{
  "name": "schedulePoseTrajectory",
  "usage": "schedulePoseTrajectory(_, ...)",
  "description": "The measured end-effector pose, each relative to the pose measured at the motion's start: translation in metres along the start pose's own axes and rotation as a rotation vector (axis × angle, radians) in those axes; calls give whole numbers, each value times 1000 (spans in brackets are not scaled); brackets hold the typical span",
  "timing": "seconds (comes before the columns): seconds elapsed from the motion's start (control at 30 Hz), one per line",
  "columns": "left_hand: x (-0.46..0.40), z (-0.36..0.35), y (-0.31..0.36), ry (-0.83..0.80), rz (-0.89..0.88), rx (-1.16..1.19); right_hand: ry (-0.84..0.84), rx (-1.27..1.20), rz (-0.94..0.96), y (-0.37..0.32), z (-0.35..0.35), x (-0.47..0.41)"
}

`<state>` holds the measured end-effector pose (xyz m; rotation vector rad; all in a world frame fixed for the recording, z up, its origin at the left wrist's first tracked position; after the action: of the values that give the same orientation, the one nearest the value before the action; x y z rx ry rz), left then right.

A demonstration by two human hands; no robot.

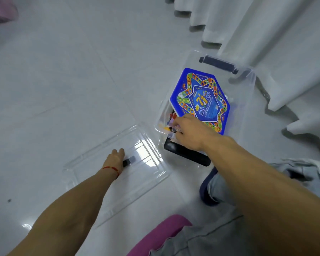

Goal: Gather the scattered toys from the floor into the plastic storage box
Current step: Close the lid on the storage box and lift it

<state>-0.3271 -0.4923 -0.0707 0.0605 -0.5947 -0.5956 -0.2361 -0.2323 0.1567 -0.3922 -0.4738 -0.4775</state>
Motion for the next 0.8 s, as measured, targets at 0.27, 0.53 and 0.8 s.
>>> schedulePoseTrajectory(0.27, 11, -32, 0, -106, 105, -130, 81, -44, 76, -7, 14, 14)
schedulePoseTrajectory(0.53, 6, 39, -41, 17, 105, -216, 81, -55, 48, 9, 15, 20)
schedulePoseTrajectory(0.8, -42, 259, -13, 378, 174, -371, 196, -168, 40, 6, 44, 19)
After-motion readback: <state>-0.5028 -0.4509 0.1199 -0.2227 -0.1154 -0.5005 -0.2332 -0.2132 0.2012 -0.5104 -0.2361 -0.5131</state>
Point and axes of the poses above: each hand's wrist, its own x-axis away from the middle knuckle, its own z-axis out of the back of the hand, y = z × x, the point moved 9 cm from there along -x, towards the middle knuckle, and after that the axes turned 9 degrees about -z, right-handed, at the moved point
